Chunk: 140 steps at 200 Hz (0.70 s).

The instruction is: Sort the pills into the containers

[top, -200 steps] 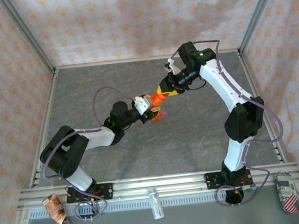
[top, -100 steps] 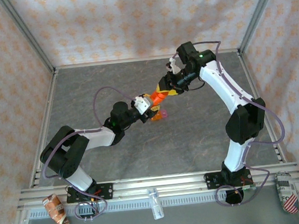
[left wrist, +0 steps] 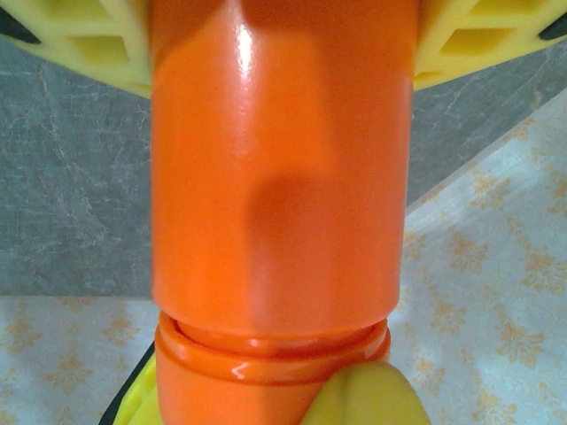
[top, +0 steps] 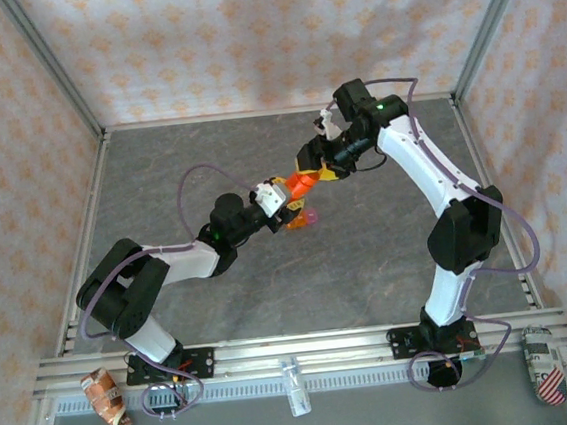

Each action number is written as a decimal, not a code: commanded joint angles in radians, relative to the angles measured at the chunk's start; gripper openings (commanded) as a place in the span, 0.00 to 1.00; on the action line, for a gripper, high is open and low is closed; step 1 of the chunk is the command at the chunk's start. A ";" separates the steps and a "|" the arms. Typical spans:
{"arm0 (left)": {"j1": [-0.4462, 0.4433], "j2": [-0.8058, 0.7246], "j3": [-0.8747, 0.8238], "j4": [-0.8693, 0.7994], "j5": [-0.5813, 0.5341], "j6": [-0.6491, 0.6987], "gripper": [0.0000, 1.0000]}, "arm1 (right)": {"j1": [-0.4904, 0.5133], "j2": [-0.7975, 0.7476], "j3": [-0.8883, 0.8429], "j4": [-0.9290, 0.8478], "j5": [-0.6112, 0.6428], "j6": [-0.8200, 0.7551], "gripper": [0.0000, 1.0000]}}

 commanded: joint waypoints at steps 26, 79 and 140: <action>-0.009 -0.029 0.034 0.151 -0.001 -0.006 0.00 | -0.012 -0.057 0.003 0.005 0.067 0.000 0.70; -0.007 -0.018 0.036 0.161 0.003 -0.020 0.00 | -0.050 -0.135 0.011 0.010 0.064 -0.007 0.84; 0.000 -0.015 0.044 0.194 0.065 -0.109 0.00 | -0.074 -0.214 0.004 0.032 0.009 -0.080 0.84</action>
